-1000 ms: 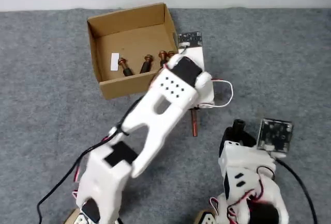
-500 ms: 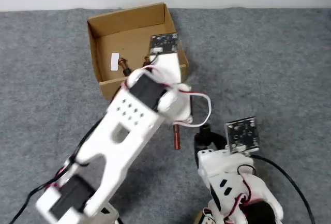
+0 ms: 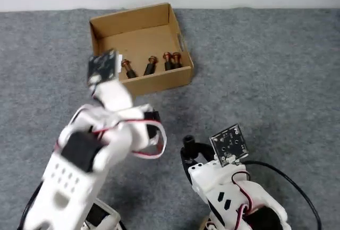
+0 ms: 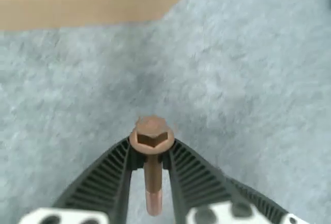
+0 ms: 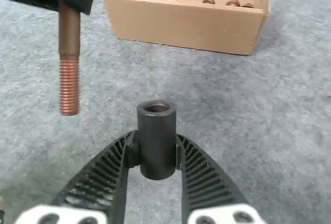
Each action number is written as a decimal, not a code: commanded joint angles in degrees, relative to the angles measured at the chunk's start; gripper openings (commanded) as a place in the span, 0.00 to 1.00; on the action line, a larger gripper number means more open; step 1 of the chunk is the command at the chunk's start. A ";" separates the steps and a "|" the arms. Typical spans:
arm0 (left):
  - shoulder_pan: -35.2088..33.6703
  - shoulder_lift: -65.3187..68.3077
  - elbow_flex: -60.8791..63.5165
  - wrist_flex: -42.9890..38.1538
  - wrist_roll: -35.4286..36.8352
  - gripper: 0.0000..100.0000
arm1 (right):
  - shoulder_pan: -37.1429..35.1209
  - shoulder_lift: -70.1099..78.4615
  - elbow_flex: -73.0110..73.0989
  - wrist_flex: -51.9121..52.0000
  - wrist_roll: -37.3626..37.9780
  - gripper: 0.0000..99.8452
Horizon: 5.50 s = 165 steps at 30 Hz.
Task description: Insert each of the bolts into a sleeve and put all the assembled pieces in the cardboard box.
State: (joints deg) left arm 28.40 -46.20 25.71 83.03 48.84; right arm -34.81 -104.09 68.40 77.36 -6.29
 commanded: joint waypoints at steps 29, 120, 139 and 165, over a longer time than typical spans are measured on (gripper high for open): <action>5.01 -38.51 30.29 -24.53 -4.04 0.00 | -12.70 0.57 -0.44 -2.51 2.64 0.01; -18.99 -38.59 71.25 -39.91 -41.76 0.01 | 9.89 0.22 1.32 -2.42 2.37 0.01; -24.97 -38.42 71.25 -41.32 -41.76 0.01 | 16.04 52.97 -27.60 -29.58 4.22 0.01; -28.75 -38.42 71.25 -42.81 -41.85 0.01 | 11.91 116.00 -62.59 -65.27 36.48 0.01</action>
State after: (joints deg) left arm -0.44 -84.26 97.45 41.54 7.16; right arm -22.51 10.02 12.04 14.15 28.88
